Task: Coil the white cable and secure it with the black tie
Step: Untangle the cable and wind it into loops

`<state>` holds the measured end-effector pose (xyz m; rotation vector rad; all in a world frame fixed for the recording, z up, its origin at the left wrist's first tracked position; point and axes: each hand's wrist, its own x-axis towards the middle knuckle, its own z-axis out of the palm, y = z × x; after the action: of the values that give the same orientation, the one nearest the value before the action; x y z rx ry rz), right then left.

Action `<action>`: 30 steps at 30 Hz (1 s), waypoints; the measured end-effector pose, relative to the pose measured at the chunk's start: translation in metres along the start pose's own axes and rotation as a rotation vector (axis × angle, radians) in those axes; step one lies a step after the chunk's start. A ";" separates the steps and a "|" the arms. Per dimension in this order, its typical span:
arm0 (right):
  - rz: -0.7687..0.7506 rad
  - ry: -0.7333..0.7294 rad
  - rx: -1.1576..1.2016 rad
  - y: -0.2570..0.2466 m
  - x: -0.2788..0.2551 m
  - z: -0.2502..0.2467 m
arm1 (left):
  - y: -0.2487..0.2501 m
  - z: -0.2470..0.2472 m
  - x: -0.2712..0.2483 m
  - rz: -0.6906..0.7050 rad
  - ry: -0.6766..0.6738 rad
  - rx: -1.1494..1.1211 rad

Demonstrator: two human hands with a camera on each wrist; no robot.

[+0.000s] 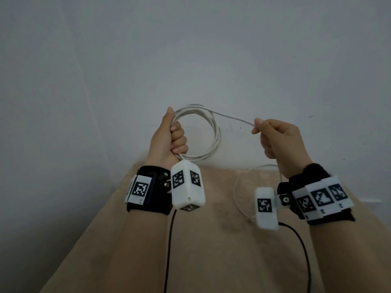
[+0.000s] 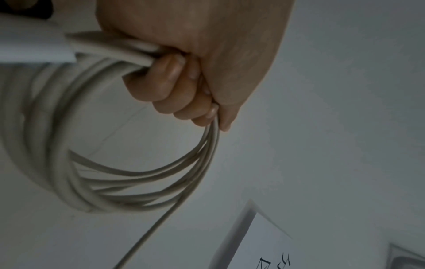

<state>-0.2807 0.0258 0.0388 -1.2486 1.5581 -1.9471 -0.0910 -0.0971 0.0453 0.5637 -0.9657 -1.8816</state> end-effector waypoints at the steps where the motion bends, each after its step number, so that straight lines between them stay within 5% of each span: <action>1: 0.019 -0.065 -0.006 0.001 0.000 0.003 | -0.001 0.001 0.001 -0.002 -0.006 -0.011; 5: 0.026 -0.235 -0.154 0.005 -0.004 0.018 | -0.005 0.007 0.001 -0.003 -0.009 -0.022; 11: -0.077 -0.172 -0.310 0.012 -0.007 0.035 | -0.010 0.013 0.000 -0.002 -0.012 -0.055; 15: -0.130 -0.022 -0.236 0.012 -0.005 0.032 | -0.009 0.012 -0.001 0.014 -0.008 -0.005; 19: 0.005 0.151 0.032 0.008 -0.004 0.034 | -0.014 0.020 -0.003 0.009 -0.070 0.107; 30: 0.182 0.131 0.295 0.009 -0.005 0.046 | -0.022 0.025 0.000 0.010 -0.061 0.029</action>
<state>-0.2439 -0.0011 0.0286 -0.8465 1.3273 -2.0794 -0.1201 -0.0811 0.0421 0.5197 -1.0351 -1.8883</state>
